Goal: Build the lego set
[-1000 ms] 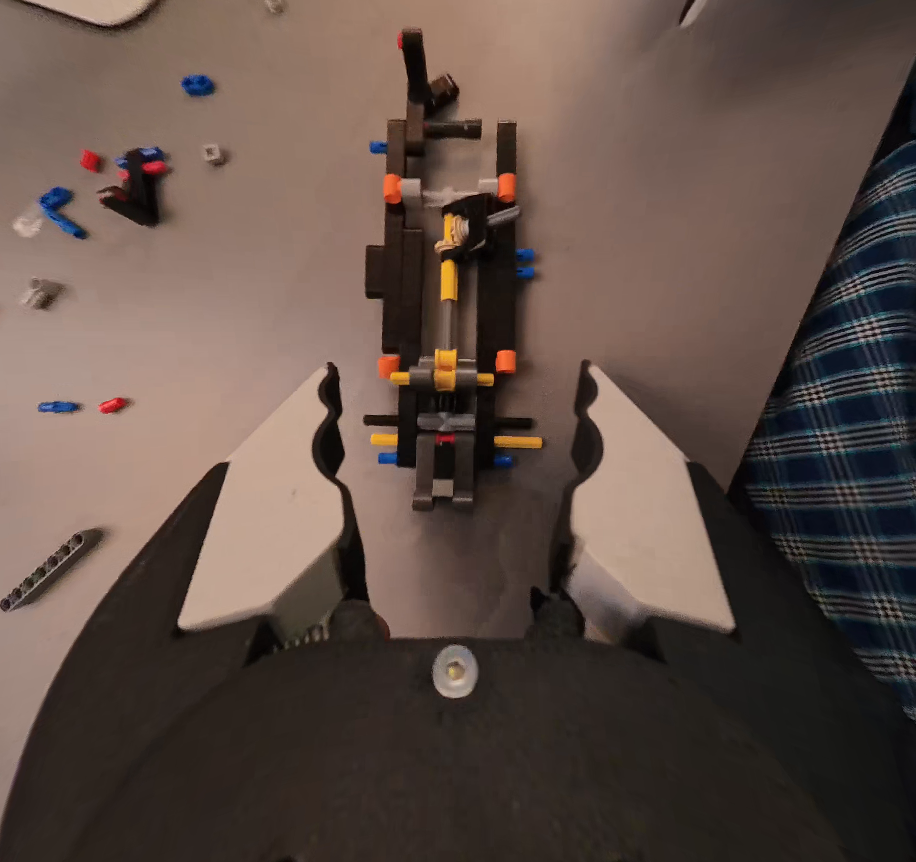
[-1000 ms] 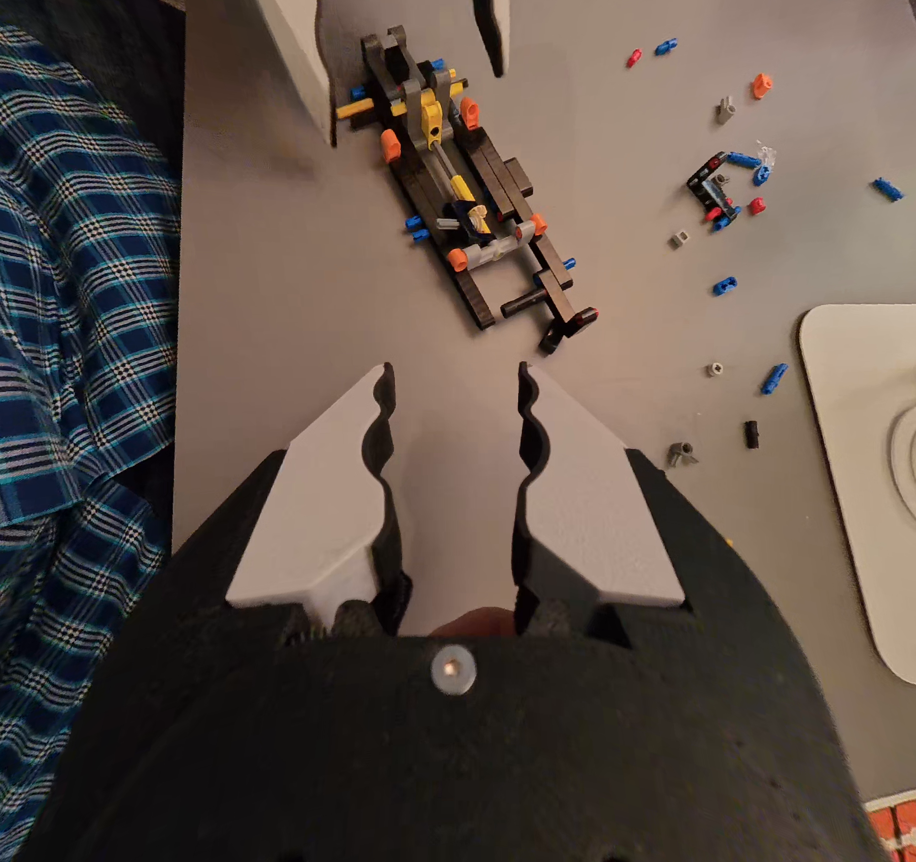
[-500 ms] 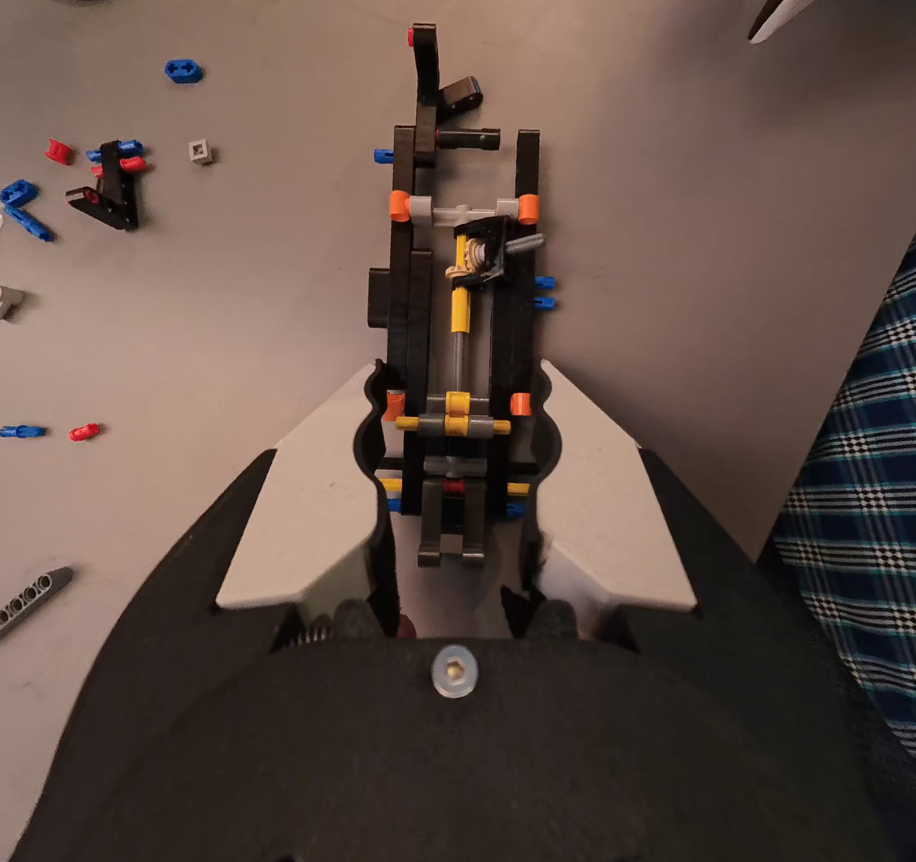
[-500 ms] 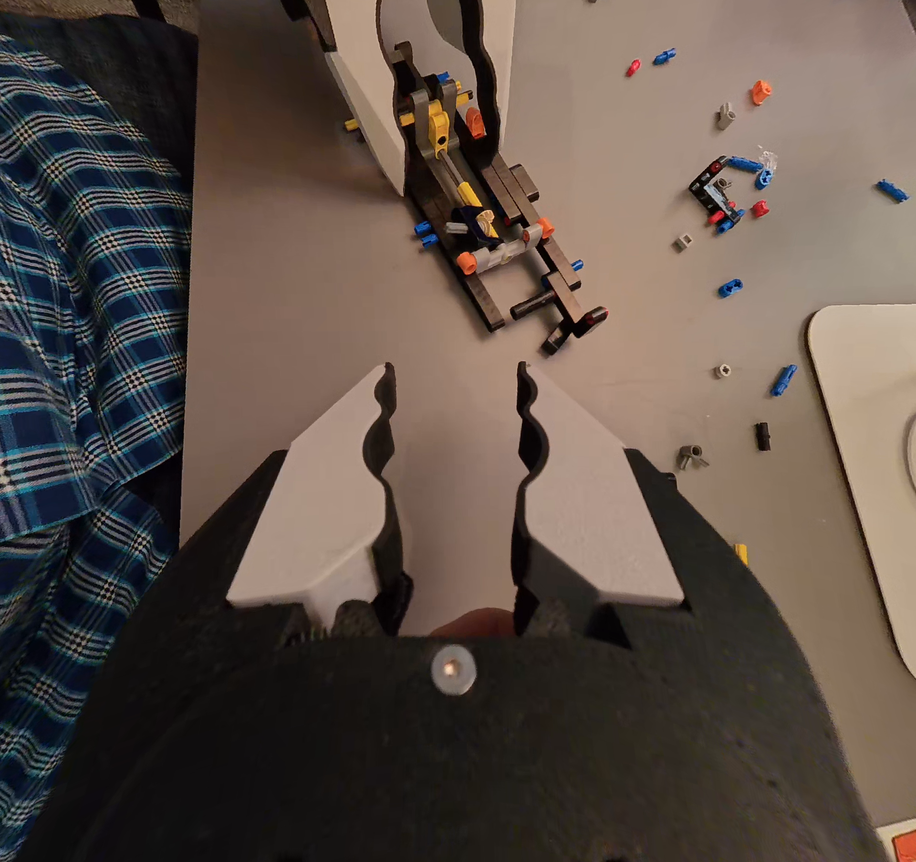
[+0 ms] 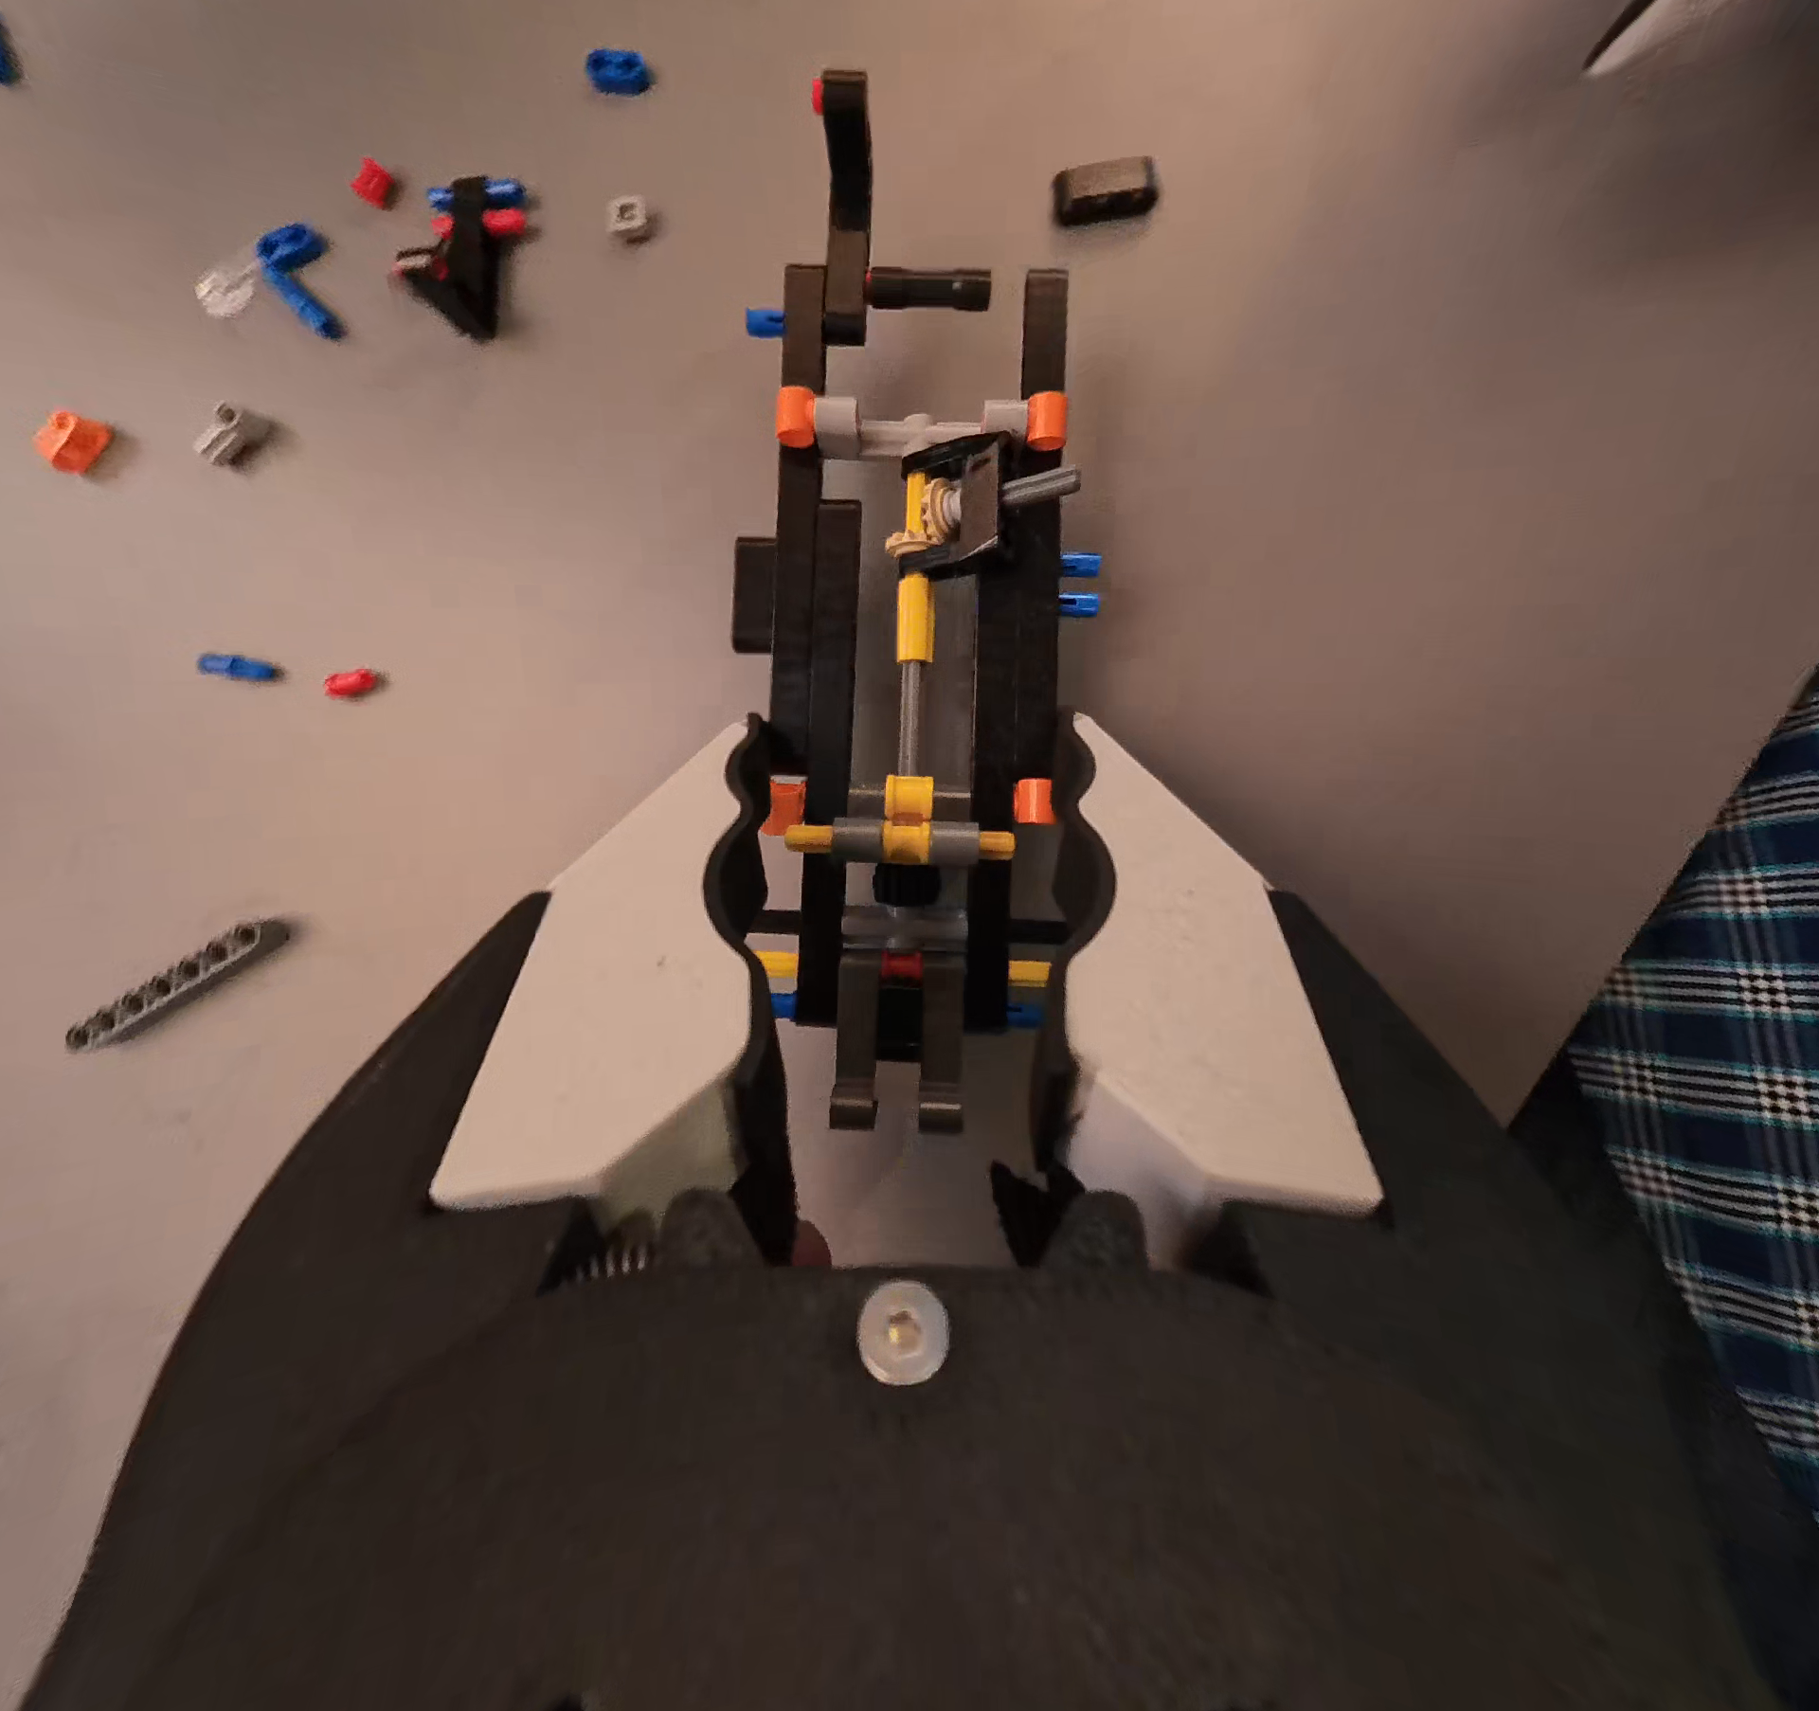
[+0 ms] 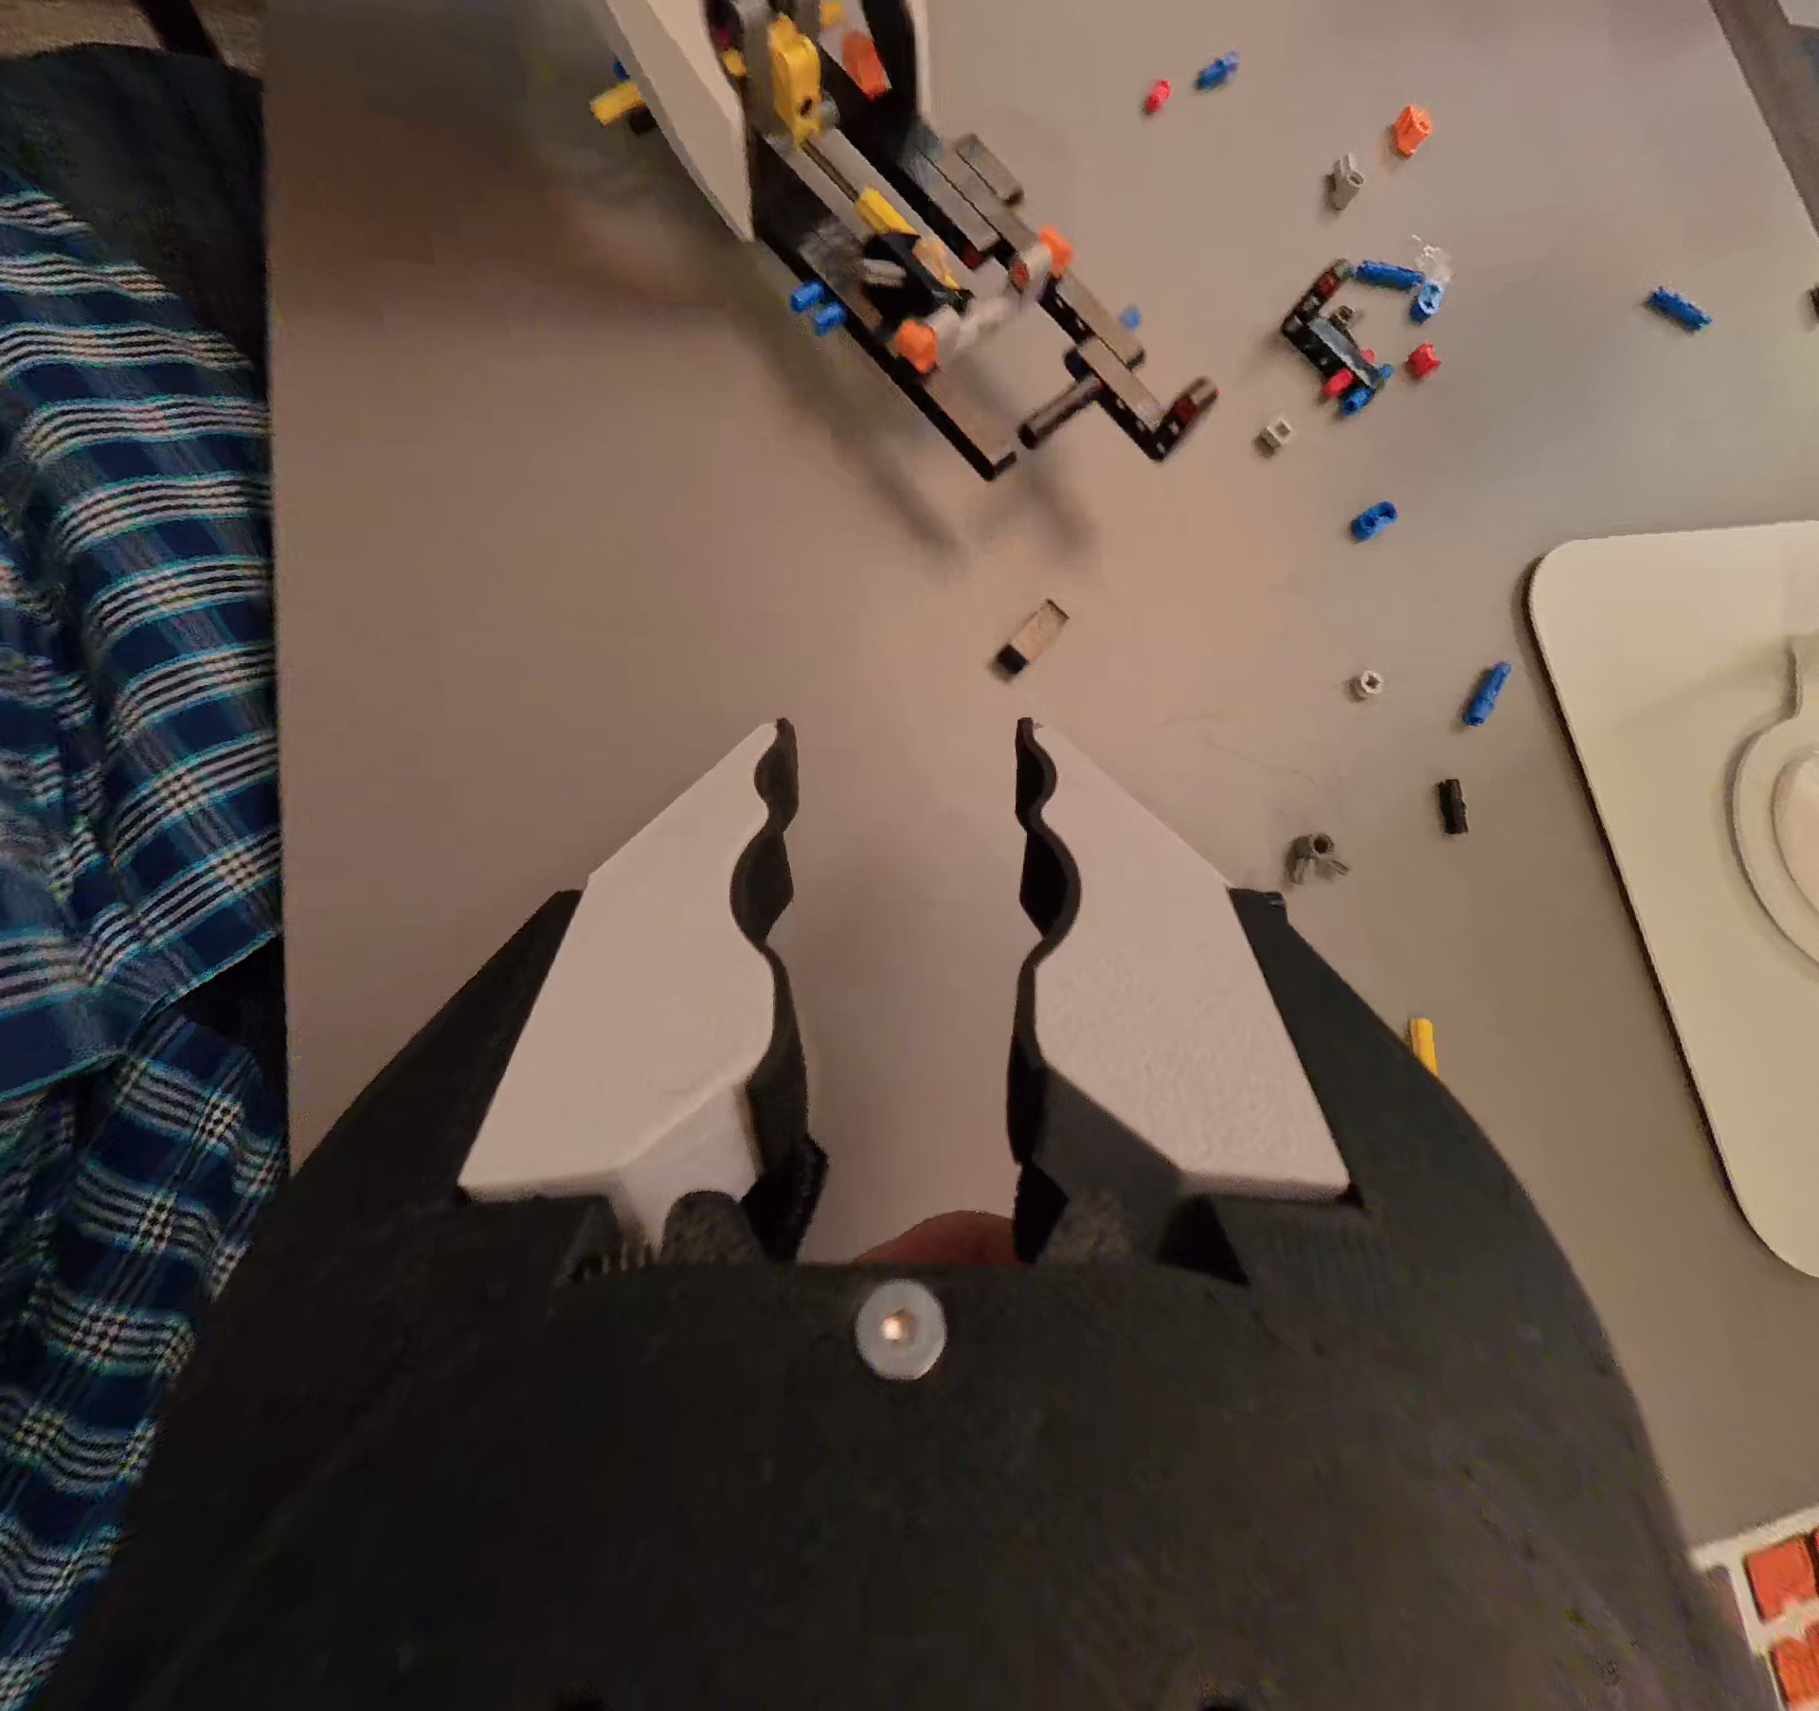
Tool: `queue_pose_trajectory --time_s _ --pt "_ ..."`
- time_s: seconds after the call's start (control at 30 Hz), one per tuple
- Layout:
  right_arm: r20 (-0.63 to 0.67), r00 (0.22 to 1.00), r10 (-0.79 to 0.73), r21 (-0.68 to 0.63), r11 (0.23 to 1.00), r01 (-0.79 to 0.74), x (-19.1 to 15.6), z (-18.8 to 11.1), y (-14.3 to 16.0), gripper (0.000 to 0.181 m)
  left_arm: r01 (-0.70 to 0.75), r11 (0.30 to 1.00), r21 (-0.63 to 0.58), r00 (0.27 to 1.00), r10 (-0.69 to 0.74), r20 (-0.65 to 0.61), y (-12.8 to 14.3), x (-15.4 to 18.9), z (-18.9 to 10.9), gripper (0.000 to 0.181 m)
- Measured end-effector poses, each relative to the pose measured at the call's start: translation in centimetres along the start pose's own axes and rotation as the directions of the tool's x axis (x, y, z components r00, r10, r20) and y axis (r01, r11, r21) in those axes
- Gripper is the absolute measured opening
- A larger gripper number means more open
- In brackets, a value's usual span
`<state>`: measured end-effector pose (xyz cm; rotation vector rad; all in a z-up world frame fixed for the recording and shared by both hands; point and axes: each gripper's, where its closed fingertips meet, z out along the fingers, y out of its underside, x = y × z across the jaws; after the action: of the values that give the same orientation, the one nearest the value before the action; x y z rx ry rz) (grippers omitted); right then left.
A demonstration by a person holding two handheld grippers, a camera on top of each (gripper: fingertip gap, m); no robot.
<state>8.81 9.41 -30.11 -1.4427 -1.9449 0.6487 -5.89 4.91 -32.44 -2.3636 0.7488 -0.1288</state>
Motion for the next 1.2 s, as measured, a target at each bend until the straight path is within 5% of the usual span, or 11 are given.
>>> queue_pose_trajectory --time_s 0.03,0.33,0.7,0.97,1.2 --pt "-0.008 1.000 0.013 -0.005 1.000 -0.013 0.4 0.1 0.0 0.041 0.015 1.000 -0.006 1.000 -0.015 0.013 0.2 -0.3 -0.2 0.056" --pt "-0.029 0.973 0.229 -0.070 0.971 -0.231 2.9 3.8 0.0 0.024 0.114 0.991 -0.066 0.991 -0.109 0.081 1.9 -0.5 0.0 0.056" --pt "0.148 0.938 0.312 -0.053 0.950 -0.308 -1.4 6.5 -2.6 0.027 0.158 0.985 -0.071 0.982 -0.149 0.114 2.2 -0.8 0.7 0.056" --pt "-0.054 0.964 0.261 -0.090 0.960 -0.265 1.4 6.8 -0.6 0.046 0.191 0.979 -0.070 0.974 -0.180 0.138 2.4 -0.7 0.6 0.056" --pt "-0.070 0.960 0.270 -0.059 0.960 -0.275 1.3 7.7 -1.4 0.021 0.208 0.976 -0.065 0.969 -0.197 0.149 2.3 -0.6 0.6 0.057"
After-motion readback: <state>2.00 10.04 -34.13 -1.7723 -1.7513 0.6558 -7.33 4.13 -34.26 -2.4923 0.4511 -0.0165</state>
